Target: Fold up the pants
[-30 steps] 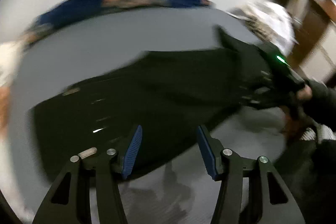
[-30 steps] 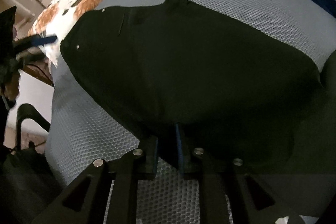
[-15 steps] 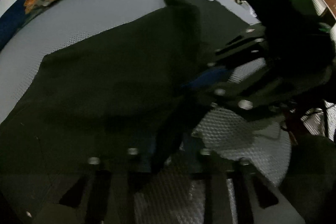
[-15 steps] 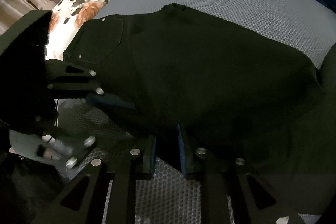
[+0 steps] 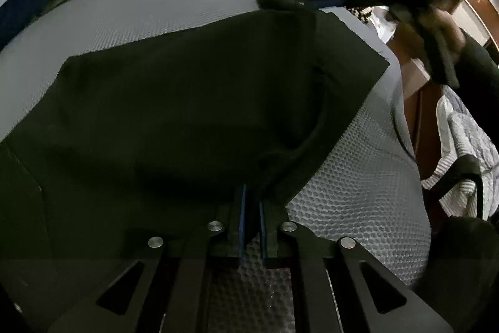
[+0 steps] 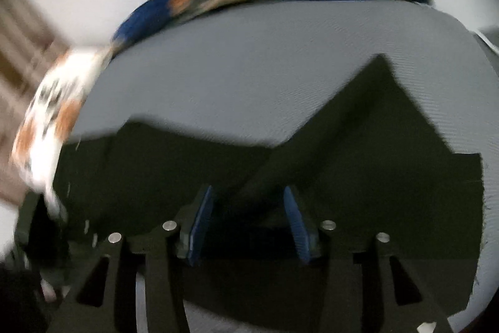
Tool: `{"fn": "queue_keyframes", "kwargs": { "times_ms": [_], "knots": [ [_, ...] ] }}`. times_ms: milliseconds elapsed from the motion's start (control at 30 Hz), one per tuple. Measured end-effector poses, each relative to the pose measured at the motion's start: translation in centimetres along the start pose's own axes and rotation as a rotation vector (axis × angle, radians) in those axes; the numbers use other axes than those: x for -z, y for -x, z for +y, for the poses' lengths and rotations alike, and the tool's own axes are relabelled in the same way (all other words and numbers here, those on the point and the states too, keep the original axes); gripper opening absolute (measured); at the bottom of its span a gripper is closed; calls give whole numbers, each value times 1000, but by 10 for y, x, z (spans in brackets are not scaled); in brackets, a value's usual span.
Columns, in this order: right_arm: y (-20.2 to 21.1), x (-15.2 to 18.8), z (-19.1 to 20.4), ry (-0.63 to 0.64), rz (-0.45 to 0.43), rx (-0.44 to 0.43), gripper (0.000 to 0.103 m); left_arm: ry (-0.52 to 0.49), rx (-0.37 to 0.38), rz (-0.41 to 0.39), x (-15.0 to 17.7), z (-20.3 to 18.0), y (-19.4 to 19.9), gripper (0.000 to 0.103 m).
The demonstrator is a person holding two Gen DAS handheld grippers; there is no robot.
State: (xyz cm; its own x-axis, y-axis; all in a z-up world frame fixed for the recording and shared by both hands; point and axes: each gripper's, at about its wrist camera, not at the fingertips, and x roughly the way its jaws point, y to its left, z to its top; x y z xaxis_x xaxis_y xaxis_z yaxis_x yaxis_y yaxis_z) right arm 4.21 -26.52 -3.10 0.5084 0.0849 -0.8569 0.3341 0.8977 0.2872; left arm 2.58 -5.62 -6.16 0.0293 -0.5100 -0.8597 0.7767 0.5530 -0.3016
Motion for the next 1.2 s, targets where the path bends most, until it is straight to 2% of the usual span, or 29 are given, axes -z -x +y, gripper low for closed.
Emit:
{"fn": "queue_keyframes", "kwargs": {
  "times_ms": [100, 200, 333, 500, 600, 833, 967, 1100, 1200],
  "knots": [
    [-2, -16, -42, -168, -55, -31, 46, 31, 9, -4, 2, 0, -1, 8],
    [-8, -27, -69, -263, -69, -46, 46, 51, 17, -1, 3, 2, -2, 8],
    [-23, -25, -90, -370, -66, -108, 46, 76, 34, 1, 4, 6, -1, 8],
    [-29, -21, -108, -432, -91, -149, 46, 102, 35, 4, 4, 5, -1, 8],
    [-15, -14, -120, -427, -122, -116, 46, 104, 33, 5, 3, 7, -2, 8],
    [22, 29, -161, -502, -166, -32, 45, 115, 54, 19, 1, 11, -4, 8],
    [24, 48, -185, -574, -170, -54, 40, 119, 56, 29, 0, 12, -3, 8],
    [20, 46, -189, -576, -198, -86, 38, 129, 55, 33, 0, 12, -3, 8],
    [17, 32, -186, -535, -219, -69, 36, 144, 54, 37, -1, 12, -3, 8]
  ]
}}
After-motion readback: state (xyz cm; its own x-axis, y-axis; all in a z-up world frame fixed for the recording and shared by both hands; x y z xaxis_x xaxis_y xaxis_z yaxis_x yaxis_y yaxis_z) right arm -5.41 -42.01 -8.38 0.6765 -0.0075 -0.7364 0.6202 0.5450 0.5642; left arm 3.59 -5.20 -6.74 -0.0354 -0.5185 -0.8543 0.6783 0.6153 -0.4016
